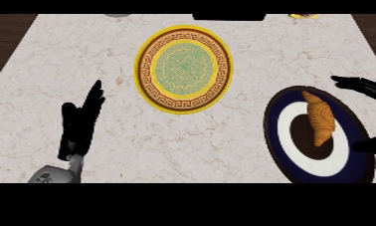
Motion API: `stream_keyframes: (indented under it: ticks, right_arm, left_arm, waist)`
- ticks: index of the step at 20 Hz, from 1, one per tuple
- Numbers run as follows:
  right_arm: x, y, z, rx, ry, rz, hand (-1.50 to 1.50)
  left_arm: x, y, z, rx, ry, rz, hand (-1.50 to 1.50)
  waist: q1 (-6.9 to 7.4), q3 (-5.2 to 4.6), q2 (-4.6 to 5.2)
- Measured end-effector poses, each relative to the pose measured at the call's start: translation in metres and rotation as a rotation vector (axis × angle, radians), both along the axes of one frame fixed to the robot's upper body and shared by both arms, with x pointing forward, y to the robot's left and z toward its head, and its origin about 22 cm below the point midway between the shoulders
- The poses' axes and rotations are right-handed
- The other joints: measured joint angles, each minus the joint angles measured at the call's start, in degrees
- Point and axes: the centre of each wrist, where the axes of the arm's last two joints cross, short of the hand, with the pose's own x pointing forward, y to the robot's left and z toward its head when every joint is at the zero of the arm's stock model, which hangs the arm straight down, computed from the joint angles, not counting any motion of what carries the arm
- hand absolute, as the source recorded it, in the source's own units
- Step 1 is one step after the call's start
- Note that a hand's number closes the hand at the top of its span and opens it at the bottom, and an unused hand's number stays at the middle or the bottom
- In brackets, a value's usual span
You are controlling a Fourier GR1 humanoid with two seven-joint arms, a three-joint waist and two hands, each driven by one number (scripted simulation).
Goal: Pick the croissant from the plate and place it in the plate
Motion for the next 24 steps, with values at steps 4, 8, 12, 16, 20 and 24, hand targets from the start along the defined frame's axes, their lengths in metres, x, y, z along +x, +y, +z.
stream_keyframes:
  ticks: [4, 8, 12, 16, 20, 24]
  right_arm:
    - [0.012, 0.001, 0.022, -0.174, 0.014, 0.022, -1.50]
    - [0.021, 0.014, 0.031, -0.342, 0.097, 0.046, -1.50]
    - [0.028, 0.028, 0.028, -0.463, 0.184, 0.070, -1.50]
    - [0.037, 0.041, 0.025, -0.532, 0.232, 0.071, -1.50]
    - [0.042, 0.048, 0.014, -0.558, 0.254, 0.069, -1.50]
    - [0.047, 0.046, 0.001, -0.580, 0.271, 0.071, -1.50]
  left_arm:
    - [0.000, 0.003, -0.004, 0.002, 0.007, 0.006, 0.00]
    - [0.001, 0.006, -0.001, 0.000, 0.003, 0.009, 0.00]
    - [0.000, 0.004, -0.004, -0.002, 0.005, 0.010, 0.00]
    - [-0.001, -0.003, -0.004, -0.004, 0.005, 0.010, 0.00]
    - [-0.004, 0.002, -0.002, 0.002, 0.006, 0.014, 0.00]
    - [-0.002, 0.000, -0.001, 0.000, 0.011, 0.018, 0.00]
  waist:
    - [-0.35, -0.11, -0.17]
    - [-0.35, -0.16, -0.23]
    - [-0.51, -0.17, -0.28]
    - [-0.67, -0.13, -0.30]
    - [-0.77, -0.13, -0.32]
    - [-0.81, -0.11, -0.30]
